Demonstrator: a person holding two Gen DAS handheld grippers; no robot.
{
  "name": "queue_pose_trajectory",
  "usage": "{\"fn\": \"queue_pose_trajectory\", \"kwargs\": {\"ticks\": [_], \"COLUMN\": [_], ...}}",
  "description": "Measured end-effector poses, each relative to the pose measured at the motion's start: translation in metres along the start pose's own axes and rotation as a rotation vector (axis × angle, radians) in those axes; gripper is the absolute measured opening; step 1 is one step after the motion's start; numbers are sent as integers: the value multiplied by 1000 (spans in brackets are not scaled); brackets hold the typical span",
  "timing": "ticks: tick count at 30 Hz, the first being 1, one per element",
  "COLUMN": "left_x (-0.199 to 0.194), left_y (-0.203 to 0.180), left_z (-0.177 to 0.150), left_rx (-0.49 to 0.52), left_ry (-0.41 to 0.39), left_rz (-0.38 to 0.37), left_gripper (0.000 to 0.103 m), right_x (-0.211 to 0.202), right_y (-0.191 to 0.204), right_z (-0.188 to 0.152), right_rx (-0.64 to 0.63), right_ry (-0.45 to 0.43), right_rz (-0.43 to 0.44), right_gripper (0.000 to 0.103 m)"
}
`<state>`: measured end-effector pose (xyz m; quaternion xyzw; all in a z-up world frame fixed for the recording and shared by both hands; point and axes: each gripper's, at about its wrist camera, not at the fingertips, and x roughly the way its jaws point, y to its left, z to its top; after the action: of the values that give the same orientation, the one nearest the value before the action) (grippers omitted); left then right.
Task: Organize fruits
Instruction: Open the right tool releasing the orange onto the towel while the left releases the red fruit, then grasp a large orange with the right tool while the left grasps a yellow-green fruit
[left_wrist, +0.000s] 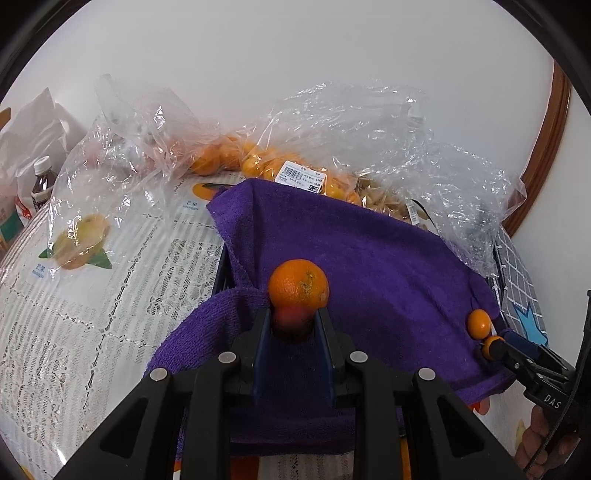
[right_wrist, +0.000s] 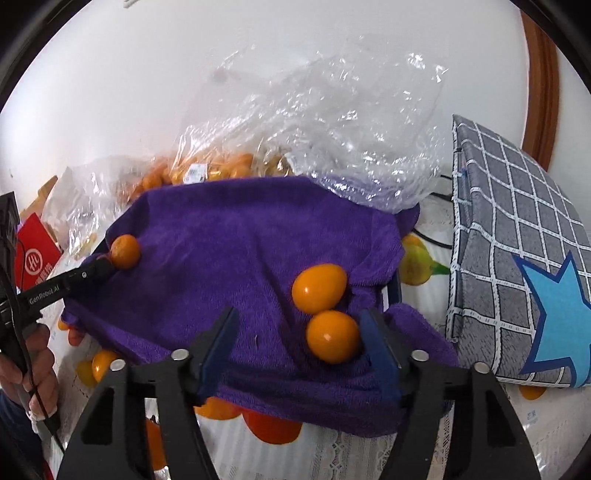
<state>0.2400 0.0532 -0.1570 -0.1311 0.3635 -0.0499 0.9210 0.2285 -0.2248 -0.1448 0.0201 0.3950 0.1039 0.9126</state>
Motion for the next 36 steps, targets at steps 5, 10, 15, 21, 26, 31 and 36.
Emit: {"fn": "queue_pose_trajectory", "kwargs": {"ticks": [5, 10, 15, 21, 26, 31, 36], "left_x": [-5, -15, -22, -35, -38, -49, -63], "left_y": [3, 1, 3, 7, 0, 2, 2], "left_z": [1, 1, 0, -2, -5, -12, -21], "left_rx": [-24, -12, -20, -30, 1, -10, -4], "left_ry": [-23, -71, -99, -140, -159, -177, -189], "left_rz": [-50, -49, -42, -37, -18, -19, -25], "left_gripper": [38, 50, 53, 53, 53, 55, 58], "right_x": [-4, -13, -27, -41, -50, -55, -61], "right_y": [1, 9, 19, 23, 31, 33, 50], "right_z": [2, 1, -2, -16, -29, -47, -61], "right_rx": [-3, -34, -75, -83, -102, -55, -81], "right_ry": [-24, -41, -91, -88, -87, -41, -8], "right_rz": [-8, -14, -34, 5, 38, 123, 207], "right_gripper": [73, 73, 73, 73, 70, 60, 60]}}
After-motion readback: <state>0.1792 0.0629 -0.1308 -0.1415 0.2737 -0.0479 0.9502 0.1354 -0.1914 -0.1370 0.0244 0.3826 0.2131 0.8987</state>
